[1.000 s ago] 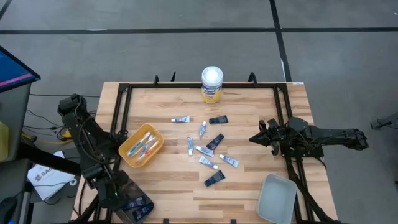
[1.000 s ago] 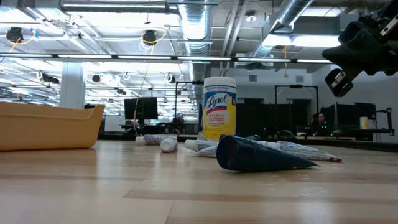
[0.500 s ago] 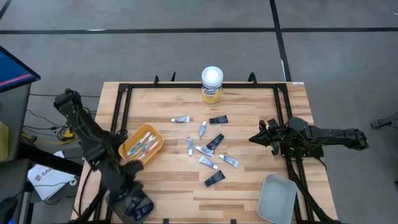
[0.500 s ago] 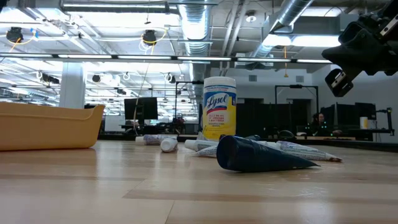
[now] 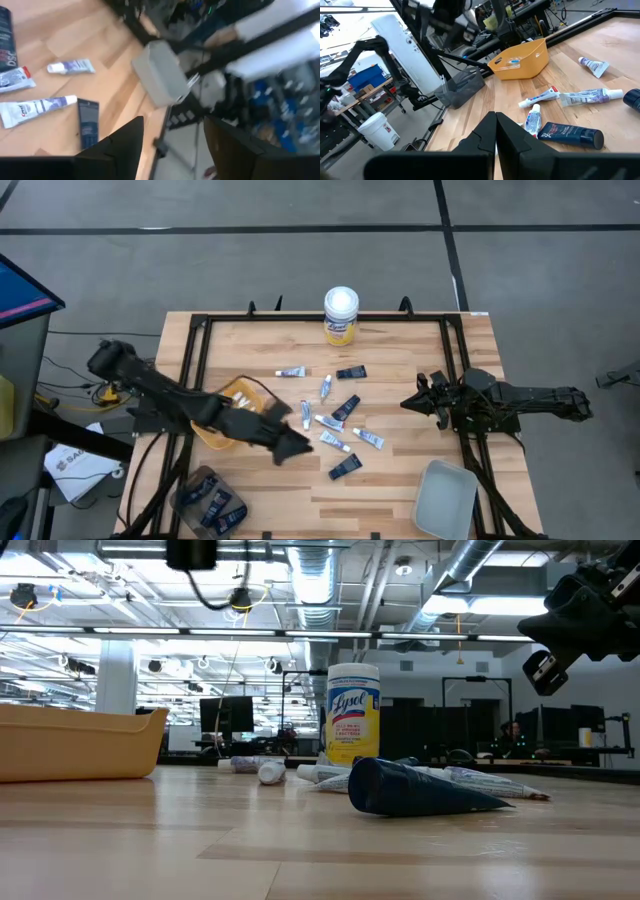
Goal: Pick & Place Travel size toiletries
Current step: Put the blue shave cream into the black transparent bin
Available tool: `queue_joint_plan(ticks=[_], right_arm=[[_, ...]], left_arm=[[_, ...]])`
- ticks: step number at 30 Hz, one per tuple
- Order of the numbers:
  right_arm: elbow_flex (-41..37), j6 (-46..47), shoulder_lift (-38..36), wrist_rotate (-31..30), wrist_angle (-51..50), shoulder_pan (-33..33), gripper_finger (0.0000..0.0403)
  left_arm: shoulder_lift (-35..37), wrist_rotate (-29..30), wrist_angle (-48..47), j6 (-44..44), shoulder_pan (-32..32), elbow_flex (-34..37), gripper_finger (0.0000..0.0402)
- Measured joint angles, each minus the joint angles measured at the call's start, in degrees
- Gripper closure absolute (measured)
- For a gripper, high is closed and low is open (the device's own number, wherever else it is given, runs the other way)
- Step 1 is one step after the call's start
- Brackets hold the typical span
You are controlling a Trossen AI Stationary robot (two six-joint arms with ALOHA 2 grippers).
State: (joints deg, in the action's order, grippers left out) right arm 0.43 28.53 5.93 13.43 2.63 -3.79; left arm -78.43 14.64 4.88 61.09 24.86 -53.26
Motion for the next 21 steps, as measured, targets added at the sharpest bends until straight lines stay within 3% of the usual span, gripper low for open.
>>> queue_joint_plan(ticks=[8, 17, 21], right_arm=[[0.00, 0.00, 0.00, 0.00, 0.00, 0.00, 0.0403], [-0.02, 0.00, 0.00, 0.00, 0.00, 0.00, 0.0403], [-0.02, 0.00, 0.00, 0.00, 0.00, 0.02, 0.0403]], left_arm=[[-17.71, -3.95, 0.11, -8.33, -0.42, -10.88, 0.0206], [-30.68, -1.24, -0.27, -11.38, -0.34, -15.84, 0.0206], [-34.12, 3.47, -0.41, -12.71, 0.19, -15.84, 0.0206]])
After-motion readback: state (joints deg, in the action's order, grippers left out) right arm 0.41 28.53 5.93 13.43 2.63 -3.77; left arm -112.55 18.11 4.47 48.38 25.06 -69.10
